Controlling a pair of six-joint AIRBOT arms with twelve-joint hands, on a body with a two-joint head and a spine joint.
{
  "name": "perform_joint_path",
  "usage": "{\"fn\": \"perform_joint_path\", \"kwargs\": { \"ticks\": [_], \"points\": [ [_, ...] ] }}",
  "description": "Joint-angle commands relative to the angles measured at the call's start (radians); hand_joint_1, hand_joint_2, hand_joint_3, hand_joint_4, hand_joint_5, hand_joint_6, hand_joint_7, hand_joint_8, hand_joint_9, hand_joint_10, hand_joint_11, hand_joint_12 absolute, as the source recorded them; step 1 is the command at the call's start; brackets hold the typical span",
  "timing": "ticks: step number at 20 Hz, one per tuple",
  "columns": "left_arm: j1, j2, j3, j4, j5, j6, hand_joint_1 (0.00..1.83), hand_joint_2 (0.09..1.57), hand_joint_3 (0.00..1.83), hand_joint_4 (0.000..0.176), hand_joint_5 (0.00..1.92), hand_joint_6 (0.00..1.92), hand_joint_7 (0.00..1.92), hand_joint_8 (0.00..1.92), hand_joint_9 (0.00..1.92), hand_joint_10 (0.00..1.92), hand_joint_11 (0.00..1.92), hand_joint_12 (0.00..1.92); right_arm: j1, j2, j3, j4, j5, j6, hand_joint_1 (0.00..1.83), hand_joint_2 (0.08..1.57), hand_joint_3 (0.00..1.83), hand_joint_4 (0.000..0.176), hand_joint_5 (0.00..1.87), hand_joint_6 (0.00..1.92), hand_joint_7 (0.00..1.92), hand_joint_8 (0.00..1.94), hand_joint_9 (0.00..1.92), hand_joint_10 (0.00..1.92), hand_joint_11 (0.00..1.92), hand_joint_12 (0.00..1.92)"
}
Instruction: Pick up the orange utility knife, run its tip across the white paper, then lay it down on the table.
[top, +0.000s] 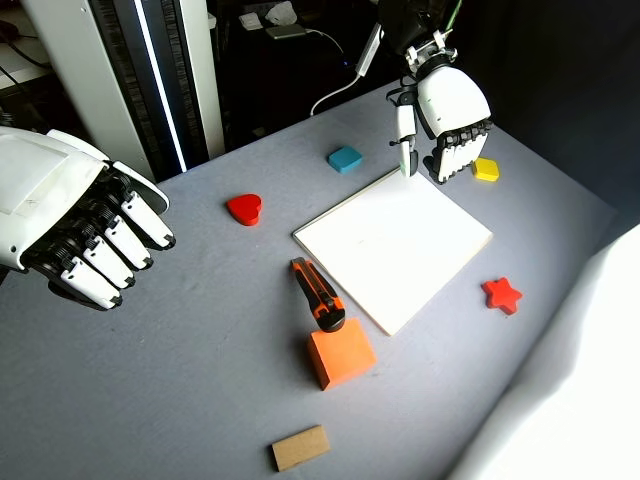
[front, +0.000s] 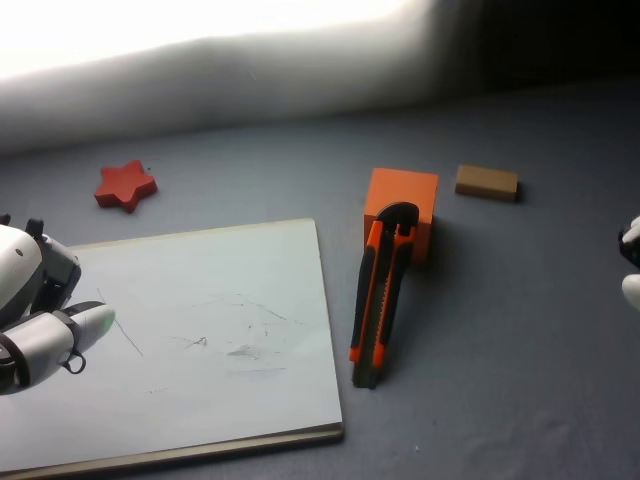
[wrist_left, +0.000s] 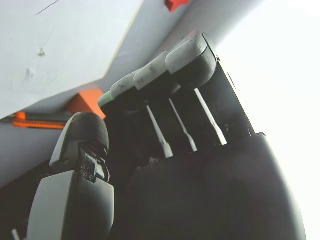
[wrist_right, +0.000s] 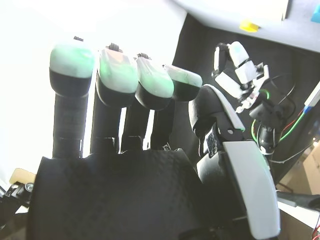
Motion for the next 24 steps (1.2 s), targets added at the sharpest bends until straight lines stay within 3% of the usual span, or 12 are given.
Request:
{"fn": "perform_joint_path", "kwargs": {
  "ticks": [1, 2, 3, 7, 9, 10, 12, 14, 15, 18, 21, 24],
  "points": [
    [-0.010, 0.001, 0.000, 0.016, -0.101, 0.005, 0.34, 1.14, 0.26, 0.053, 0.04, 0.02, 0.14, 0.08, 0.14, 0.33, 0.00, 1.02, 0.007, 0.001, 0.003, 0.008, 0.125, -0.002, 0.19, 1.24, 0.20, 0.000, 0.00, 0.00, 0.00, 0.01, 0.00, 0.06, 0.00, 0.03],
    [-0.010, 0.001, 0.000, 0.009, -0.101, 0.008, 0.34, 1.14, 0.26, 0.053, 0.04, 0.02, 0.14, 0.08, 0.14, 0.33, 0.00, 1.02, 0.011, -0.005, 0.004, 0.009, 0.147, -0.002, 0.19, 1.24, 0.20, 0.000, 0.00, 0.00, 0.00, 0.01, 0.00, 0.06, 0.00, 0.03],
    [-0.010, 0.001, 0.002, 0.007, -0.101, 0.009, 0.33, 1.27, 0.01, 0.055, 0.03, 0.00, 0.17, 0.00, 0.24, 0.09, 0.00, 0.97, 0.018, -0.013, 0.003, 0.008, 0.192, -0.001, 0.18, 1.32, 0.04, 0.000, 0.00, 0.00, 0.02, 0.00, 0.02, 0.06, 0.00, 0.00],
    [-0.010, 0.001, 0.002, 0.007, -0.101, 0.004, 0.32, 1.28, 0.01, 0.057, 0.01, 0.00, 0.12, 0.00, 0.22, 0.04, 0.00, 0.80, 0.042, -0.019, 0.004, 0.005, 0.206, -0.007, 0.19, 1.32, 0.02, 0.000, 0.00, 0.00, 0.04, 0.01, 0.02, 0.07, 0.00, 0.00],
    [-0.011, 0.001, -0.008, -0.012, -0.101, 0.007, 0.31, 1.28, 0.00, 0.058, 0.00, 0.00, 0.11, 0.00, 0.20, 0.03, 0.00, 0.79, 0.065, -0.040, 0.038, -0.105, 0.189, -0.005, 0.17, 1.31, 0.01, 0.000, 0.00, 0.00, 0.05, 0.01, 0.03, 0.08, 0.02, 0.01],
    [-0.011, 0.001, -0.010, -0.020, -0.101, 0.007, 0.30, 1.28, 0.00, 0.056, 0.00, 0.00, 0.10, 0.00, 0.20, 0.03, 0.00, 0.79, 0.078, -0.056, 0.060, -0.157, 0.191, 0.006, 0.17, 1.30, 0.00, 0.000, 0.00, 0.00, 0.05, 0.01, 0.04, 0.08, 0.00, 0.13],
    [-0.014, 0.001, -0.010, -0.028, -0.101, 0.007, 0.29, 1.28, 0.00, 0.054, 0.02, 0.01, 0.09, 0.00, 0.19, 0.02, 0.00, 0.79, 0.132, -0.110, 0.134, -0.321, 0.125, 0.095, 0.25, 1.27, 0.00, 0.000, 0.00, 0.00, 0.07, 0.01, 0.04, 0.08, 0.00, 0.14],
    [-0.021, 0.001, -0.013, -0.028, -0.101, 0.017, 0.33, 1.27, 0.00, 0.055, 0.03, 0.01, 0.11, 0.01, 0.19, 0.02, 0.00, 0.80, 0.270, -0.163, 0.202, -0.529, -0.015, 0.247, 0.33, 1.24, 0.00, 0.000, 0.00, 0.00, 0.05, 0.00, 0.01, 0.04, 0.00, 0.03],
    [-0.023, 0.001, -0.018, -0.028, -0.101, 0.027, 0.37, 1.26, 0.00, 0.055, 0.05, 0.02, 0.11, 0.01, 0.19, 0.02, 0.00, 0.80, 0.368, -0.201, 0.236, -0.667, -0.117, 0.368, 0.38, 1.22, 0.00, 0.000, 0.00, 0.00, 0.04, 0.00, 0.00, 0.01, 0.00, 0.01],
    [-0.038, 0.001, -0.025, -0.029, -0.078, 0.037, 0.37, 1.26, 0.00, 0.053, 0.04, 0.00, 0.09, 0.00, 0.19, 0.01, 0.00, 0.77, 0.549, -0.300, 0.314, -1.008, -0.292, 0.719, 0.75, 1.14, 0.00, 0.000, 0.00, 0.00, 0.00, 0.00, 0.00, 0.00, 0.00, 0.00],
    [-0.058, 0.001, -0.038, -0.029, -0.070, 0.054, 0.32, 1.28, 0.00, 0.043, 0.00, 0.00, 0.08, 0.00, 0.15, 0.00, 0.00, 0.68, 0.644, -0.435, 0.442, -1.398, -0.322, 1.039, 0.93, 1.14, 0.00, 0.000, 0.00, 0.00, 0.00, 0.00, 0.00, 0.00, 0.00, 0.00],
    [-0.061, 0.000, -0.041, -0.030, -0.070, 0.053, 0.33, 1.28, 0.00, 0.038, 0.00, 0.00, 0.08, 0.01, 0.16, 0.01, 0.00, 0.66, 0.674, -0.516, 0.532, -1.627, -0.268, 1.230, 1.06, 1.16, 0.00, 0.000, 0.00, 0.00, 0.00, 0.00, 0.00, 0.00, 0.00, 0.00]
  ]
}}
